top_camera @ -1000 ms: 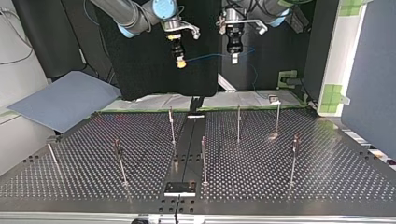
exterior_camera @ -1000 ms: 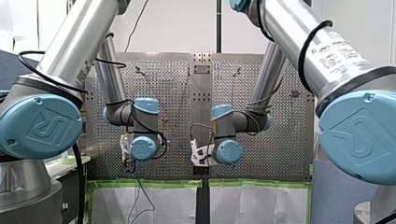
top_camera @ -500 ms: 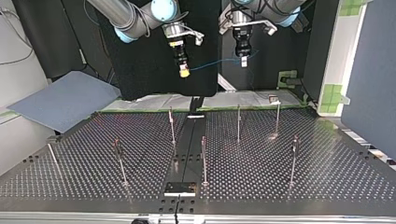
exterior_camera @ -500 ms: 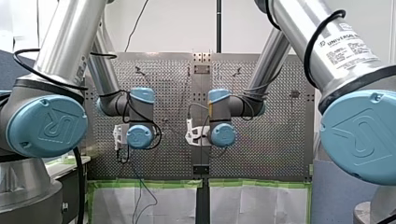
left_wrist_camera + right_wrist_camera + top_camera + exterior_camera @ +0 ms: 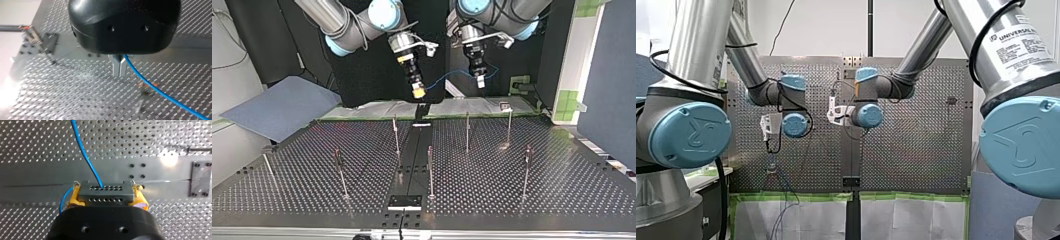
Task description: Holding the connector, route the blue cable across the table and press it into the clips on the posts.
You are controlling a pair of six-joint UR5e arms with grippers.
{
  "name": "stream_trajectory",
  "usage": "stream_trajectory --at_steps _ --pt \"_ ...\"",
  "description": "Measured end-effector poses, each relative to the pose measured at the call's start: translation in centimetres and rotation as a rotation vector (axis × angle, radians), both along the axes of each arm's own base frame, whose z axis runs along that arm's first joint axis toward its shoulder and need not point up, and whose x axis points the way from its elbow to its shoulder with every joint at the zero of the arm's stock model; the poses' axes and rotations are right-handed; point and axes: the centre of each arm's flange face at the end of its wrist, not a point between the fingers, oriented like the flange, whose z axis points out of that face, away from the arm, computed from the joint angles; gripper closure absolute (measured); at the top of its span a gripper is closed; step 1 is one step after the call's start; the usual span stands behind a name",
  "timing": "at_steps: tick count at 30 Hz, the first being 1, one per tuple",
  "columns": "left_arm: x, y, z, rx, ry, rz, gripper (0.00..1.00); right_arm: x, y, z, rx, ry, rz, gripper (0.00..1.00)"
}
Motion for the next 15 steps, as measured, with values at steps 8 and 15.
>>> stream_trajectory --at_steps 8,15 --pt "2.0 1.6 4.1 -0.023 -0.047 0.097 0.99 1.6 -0.4 2.2 0.003 -0.005 0.027 1.00" --pt "2.7 3.8 6.5 -0.024 -0.058 0.123 0.99 2.9 -0.7 3.7 0.016 -0.012 0.056 1.00"
